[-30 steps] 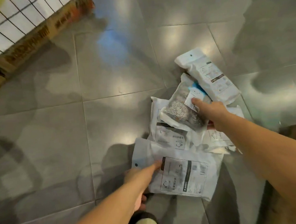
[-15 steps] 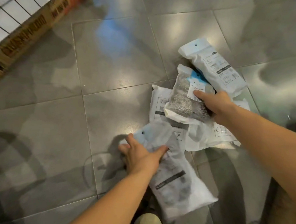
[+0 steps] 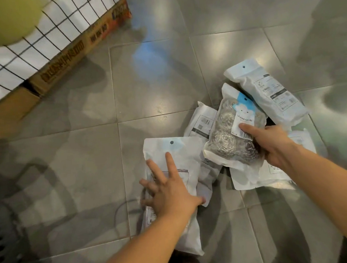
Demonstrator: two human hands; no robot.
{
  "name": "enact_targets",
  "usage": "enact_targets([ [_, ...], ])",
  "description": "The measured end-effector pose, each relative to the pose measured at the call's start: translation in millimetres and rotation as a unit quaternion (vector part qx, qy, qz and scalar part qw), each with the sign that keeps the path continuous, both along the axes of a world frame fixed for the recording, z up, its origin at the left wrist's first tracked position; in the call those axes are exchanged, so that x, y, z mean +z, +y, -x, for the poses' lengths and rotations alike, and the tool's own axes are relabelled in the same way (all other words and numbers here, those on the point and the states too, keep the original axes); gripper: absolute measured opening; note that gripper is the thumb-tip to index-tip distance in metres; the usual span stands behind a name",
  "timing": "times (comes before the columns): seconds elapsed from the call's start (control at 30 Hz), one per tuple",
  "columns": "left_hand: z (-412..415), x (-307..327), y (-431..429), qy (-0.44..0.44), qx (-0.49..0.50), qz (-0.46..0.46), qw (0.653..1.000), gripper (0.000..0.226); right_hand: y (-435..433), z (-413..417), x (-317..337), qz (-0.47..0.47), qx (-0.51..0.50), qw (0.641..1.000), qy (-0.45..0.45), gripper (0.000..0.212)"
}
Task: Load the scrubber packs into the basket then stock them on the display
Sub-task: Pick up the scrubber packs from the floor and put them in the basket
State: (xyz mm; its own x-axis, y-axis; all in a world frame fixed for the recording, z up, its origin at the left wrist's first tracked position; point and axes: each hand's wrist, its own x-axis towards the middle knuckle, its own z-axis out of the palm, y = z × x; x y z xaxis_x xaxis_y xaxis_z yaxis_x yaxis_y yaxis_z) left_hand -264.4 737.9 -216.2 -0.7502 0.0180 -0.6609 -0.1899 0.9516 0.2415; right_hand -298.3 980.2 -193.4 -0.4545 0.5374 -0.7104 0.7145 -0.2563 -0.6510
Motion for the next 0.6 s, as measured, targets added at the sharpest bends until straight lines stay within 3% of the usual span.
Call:
enact_targets([
  [0.17, 5, 5, -24, 0.056, 0.015, -0.057, 0.997, 0.122, -9, -4, 6, 0.013, 0.016, 0.999, 0.034, 0.017],
  [0.23, 15, 19, -31, 0.058, 0.062, -0.118, 0.989, 0.119, -18, -3, 19, 0.007, 0.034, 0.997, 0.066, 0.034],
  [0.3, 31, 46, -35, 0.073, 0.131, -0.191, 0.970, 0.116, -30, 5, 41, -0.017, 0.056, 0.993, 0.107, 0.065],
  [0.33, 41, 64, -37, 0.079, 0.168, -0.233, 0.955, 0.113, -37, 11, 57, -0.028, 0.064, 0.989, 0.127, 0.073],
  [0.53, 93, 230, -68, 0.180, 0.293, -0.455, 0.821, 0.093, -97, 53, 202, -0.067, 0.119, 0.950, 0.282, 0.074],
  [0.6, 101, 292, -98, 0.225, 0.302, -0.512, 0.772, 0.085, -129, 64, 259, -0.068, 0.132, 0.929, 0.339, 0.064],
])
